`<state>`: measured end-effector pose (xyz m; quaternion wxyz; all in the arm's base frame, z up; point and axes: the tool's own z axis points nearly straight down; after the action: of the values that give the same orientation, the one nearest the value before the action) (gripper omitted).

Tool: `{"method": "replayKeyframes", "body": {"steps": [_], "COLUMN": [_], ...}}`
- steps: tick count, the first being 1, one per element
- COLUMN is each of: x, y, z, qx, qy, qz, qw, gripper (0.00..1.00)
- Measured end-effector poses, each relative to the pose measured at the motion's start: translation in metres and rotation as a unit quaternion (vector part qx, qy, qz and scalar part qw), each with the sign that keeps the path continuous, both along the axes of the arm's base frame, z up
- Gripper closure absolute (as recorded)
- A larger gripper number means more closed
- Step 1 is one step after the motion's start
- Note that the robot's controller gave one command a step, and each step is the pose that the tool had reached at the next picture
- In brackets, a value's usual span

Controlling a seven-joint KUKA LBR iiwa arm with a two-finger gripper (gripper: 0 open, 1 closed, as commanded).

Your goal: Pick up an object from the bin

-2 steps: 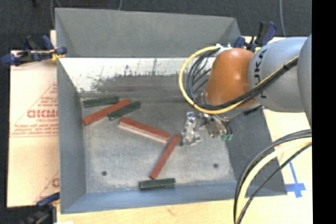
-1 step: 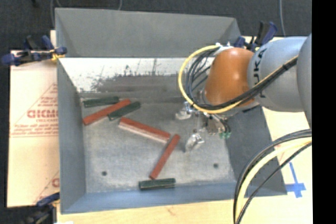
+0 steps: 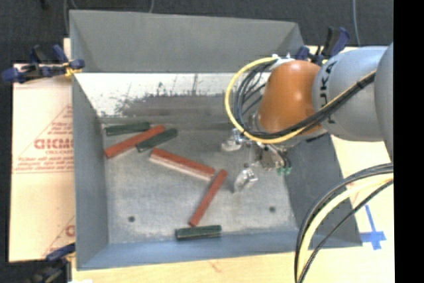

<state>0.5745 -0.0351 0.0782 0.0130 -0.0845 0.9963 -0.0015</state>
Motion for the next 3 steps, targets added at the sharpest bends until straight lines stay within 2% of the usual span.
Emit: {"method": "replayKeyframes", "body": {"steps": [1,2,3], "x": [-0.0039,0.0007,0.0004], "y": [0.0453,0.0483,0.0486], "z": [0.0025,0.0007,0.0007], "qx": [-0.002,0.002,0.002], "qy": [0.0112,-0.0029,-0.0022], "qz": [-0.098,-0.097,-0.097], "qw": [0.9951,0.9952,0.9953], "gripper": [1.00,0.00,0.00]}}
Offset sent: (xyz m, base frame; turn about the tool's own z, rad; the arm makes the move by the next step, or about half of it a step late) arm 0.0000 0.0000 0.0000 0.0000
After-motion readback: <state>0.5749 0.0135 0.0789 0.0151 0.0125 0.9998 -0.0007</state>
